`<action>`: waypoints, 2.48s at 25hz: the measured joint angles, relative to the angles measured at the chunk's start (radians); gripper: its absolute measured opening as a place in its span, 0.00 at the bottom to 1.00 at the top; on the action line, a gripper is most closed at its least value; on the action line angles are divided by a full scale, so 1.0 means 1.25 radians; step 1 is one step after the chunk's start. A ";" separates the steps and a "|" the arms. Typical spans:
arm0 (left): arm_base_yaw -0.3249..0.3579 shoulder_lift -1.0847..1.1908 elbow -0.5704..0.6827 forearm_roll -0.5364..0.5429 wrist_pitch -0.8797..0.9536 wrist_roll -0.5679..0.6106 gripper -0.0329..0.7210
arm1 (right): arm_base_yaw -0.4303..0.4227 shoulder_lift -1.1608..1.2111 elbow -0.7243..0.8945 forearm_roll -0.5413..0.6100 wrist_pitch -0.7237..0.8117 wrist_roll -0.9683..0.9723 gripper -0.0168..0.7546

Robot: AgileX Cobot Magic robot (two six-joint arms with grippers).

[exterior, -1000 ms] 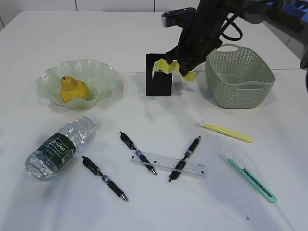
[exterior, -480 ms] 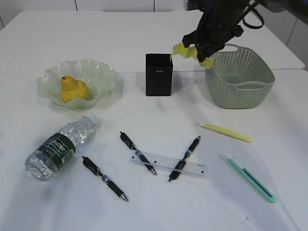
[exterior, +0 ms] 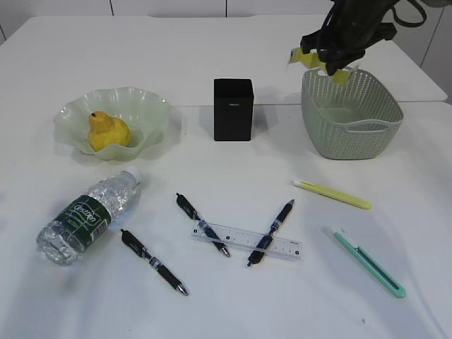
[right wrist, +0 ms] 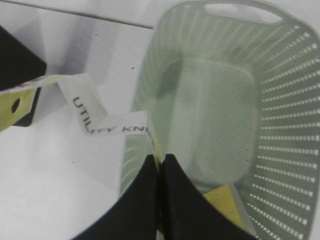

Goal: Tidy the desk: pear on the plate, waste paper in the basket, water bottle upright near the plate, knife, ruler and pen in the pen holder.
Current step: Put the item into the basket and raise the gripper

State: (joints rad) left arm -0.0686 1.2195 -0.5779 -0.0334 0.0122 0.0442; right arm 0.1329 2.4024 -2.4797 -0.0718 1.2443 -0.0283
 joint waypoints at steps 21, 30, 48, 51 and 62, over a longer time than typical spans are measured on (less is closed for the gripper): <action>0.000 0.000 0.000 0.003 0.000 0.000 0.36 | -0.057 0.000 0.000 -0.049 0.005 0.036 0.01; 0.000 0.000 0.000 0.003 0.000 0.000 0.36 | -0.059 0.000 0.000 -0.047 0.005 0.037 0.01; 0.000 0.000 0.000 0.003 0.000 0.000 0.36 | -0.059 0.000 0.000 -0.056 0.005 0.108 0.58; 0.000 0.000 0.000 0.003 0.000 0.000 0.36 | -0.059 0.000 0.000 -0.059 0.005 0.112 0.60; 0.000 0.000 0.000 0.003 0.000 0.000 0.36 | -0.059 0.000 0.000 -0.025 0.005 0.133 0.61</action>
State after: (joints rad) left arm -0.0686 1.2195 -0.5779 -0.0296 0.0122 0.0442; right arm 0.0589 2.4024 -2.4797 -0.1029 1.2508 0.1385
